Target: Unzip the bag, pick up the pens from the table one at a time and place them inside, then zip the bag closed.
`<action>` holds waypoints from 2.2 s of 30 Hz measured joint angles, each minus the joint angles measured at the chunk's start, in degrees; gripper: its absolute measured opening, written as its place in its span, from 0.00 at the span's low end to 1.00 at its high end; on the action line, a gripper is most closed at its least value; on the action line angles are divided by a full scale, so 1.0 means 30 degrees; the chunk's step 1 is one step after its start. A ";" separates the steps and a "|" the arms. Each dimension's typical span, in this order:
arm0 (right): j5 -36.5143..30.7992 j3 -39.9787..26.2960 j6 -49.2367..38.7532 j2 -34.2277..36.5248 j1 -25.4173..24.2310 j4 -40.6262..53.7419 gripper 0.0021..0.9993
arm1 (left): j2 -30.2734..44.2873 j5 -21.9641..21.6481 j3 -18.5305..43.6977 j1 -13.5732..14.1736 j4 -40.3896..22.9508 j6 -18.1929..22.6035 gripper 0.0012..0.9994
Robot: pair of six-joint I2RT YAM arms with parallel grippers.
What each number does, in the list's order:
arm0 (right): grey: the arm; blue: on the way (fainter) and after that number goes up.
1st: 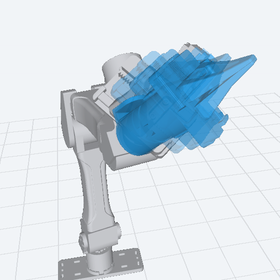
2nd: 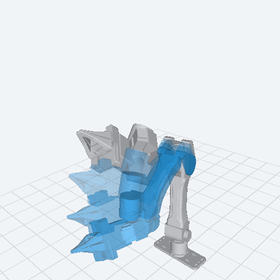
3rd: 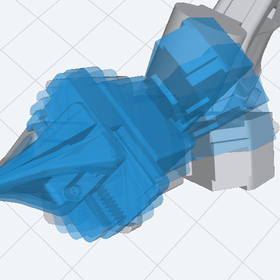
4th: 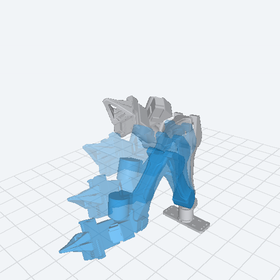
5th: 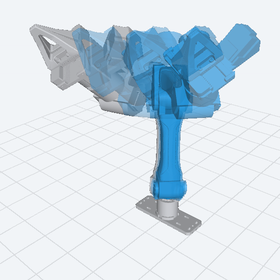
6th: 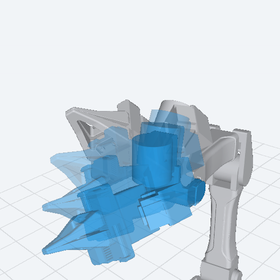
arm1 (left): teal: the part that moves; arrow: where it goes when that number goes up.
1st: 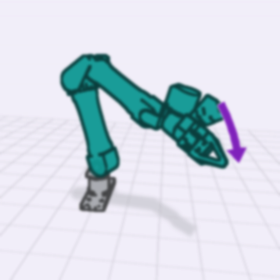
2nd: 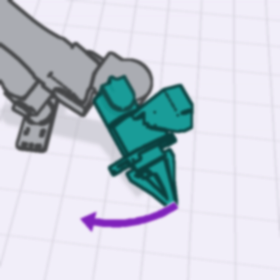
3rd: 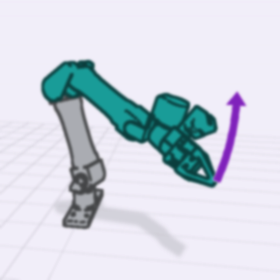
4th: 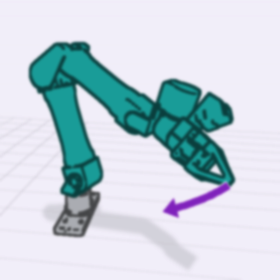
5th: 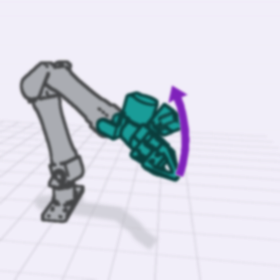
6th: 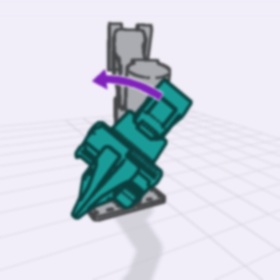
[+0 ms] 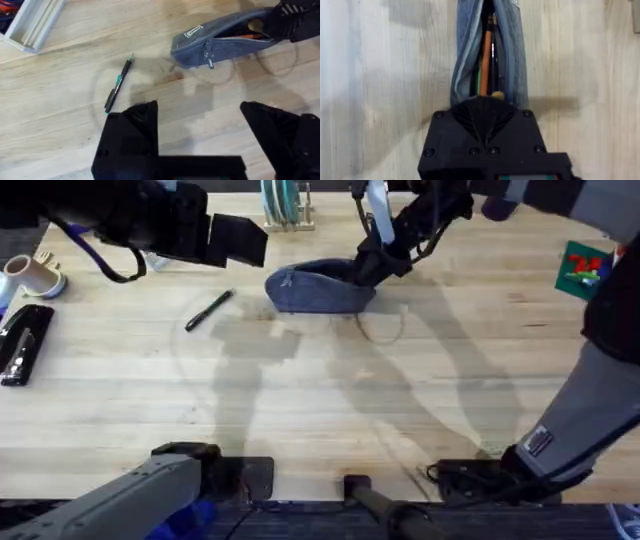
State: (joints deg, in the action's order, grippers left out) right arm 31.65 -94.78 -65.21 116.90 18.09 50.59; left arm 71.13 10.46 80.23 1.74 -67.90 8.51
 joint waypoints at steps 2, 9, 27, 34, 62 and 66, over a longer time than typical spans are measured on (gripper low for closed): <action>0.0141 0.0000 0.0000 0.0279 0.0000 -0.0013 0.03 | 0.0007 0.0006 0.0000 0.0000 0.0000 0.0000 1.00; 0.0469 0.0000 0.0000 0.0991 0.0007 -0.0124 0.03 | 0.0007 -0.0001 0.0000 0.0000 -0.0007 0.0000 1.00; 0.0614 -0.0036 -0.0138 0.0991 0.0036 -0.0291 1.00 | 0.0004 0.0006 0.0000 0.0000 -0.0007 0.0000 1.00; 0.0614 -0.0036 -0.0137 0.0991 0.0036 -0.0291 1.00 | 0.0001 0.0006 0.0000 0.0000 -0.0007 -0.0001 1.00; 0.0527 -0.0036 0.1893 -0.2095 0.0051 -0.0342 1.00 | 0.0007 0.0006 0.0000 0.0000 0.0058 0.0000 1.00; 0.0527 -0.0036 0.2030 -0.2746 0.0041 -0.0265 1.00 | 0.0007 0.0006 0.0000 0.0000 0.0058 0.0000 1.00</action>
State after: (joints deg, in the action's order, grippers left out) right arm 33.23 -94.89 -59.12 108.67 18.21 49.79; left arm 71.16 10.48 80.23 1.74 -67.72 8.51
